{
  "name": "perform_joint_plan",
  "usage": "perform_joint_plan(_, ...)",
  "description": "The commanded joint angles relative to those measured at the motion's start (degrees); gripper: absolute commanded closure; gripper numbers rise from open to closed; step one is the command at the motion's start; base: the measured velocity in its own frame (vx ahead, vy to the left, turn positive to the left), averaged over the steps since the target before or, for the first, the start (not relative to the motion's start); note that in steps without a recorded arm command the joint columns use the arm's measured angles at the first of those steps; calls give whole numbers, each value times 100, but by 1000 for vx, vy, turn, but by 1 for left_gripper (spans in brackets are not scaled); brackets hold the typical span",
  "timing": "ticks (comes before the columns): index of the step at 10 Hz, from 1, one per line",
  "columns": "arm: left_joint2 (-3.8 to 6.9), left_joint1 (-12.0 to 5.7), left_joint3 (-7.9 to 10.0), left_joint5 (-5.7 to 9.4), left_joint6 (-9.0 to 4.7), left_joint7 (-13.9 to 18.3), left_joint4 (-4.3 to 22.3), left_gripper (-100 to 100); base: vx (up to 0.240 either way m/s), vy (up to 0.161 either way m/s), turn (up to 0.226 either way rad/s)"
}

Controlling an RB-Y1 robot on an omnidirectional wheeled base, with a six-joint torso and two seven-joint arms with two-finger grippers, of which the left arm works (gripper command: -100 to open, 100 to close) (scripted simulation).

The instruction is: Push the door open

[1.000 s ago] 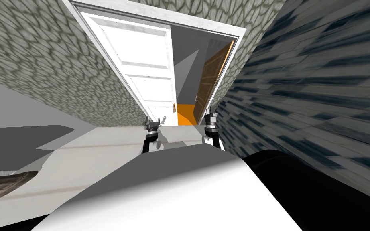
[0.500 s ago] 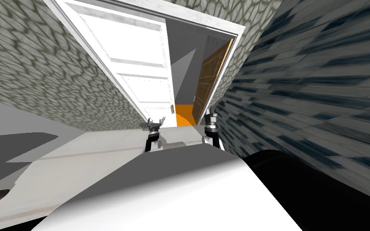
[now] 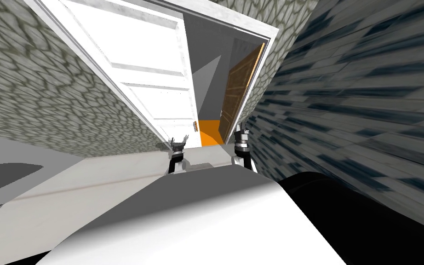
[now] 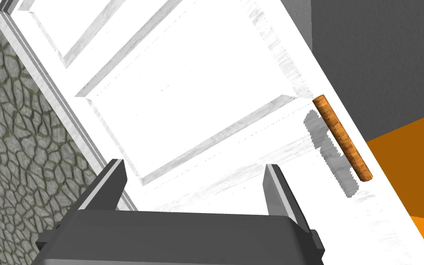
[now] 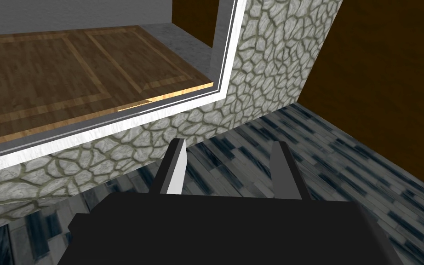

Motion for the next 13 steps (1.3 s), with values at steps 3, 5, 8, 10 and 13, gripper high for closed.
perform_joint_plan(3,-24,-215,0,143,-150,368,588,-100,104,21,-92)
perform_joint_plan(5,-45,-328,1,221,-234,563,904,-100,101,13,-83)
perform_joint_plan(8,-78,-497,3,337,-359,855,1377,-100,93,16,-85)
perform_joint_plan(10,-108,-606,4,411,-439,1042,1674,-100,103,26,-88)
perform_joint_plan(13,-159,-765,6,520,-558,1317,2123,-100,93,30,-84)
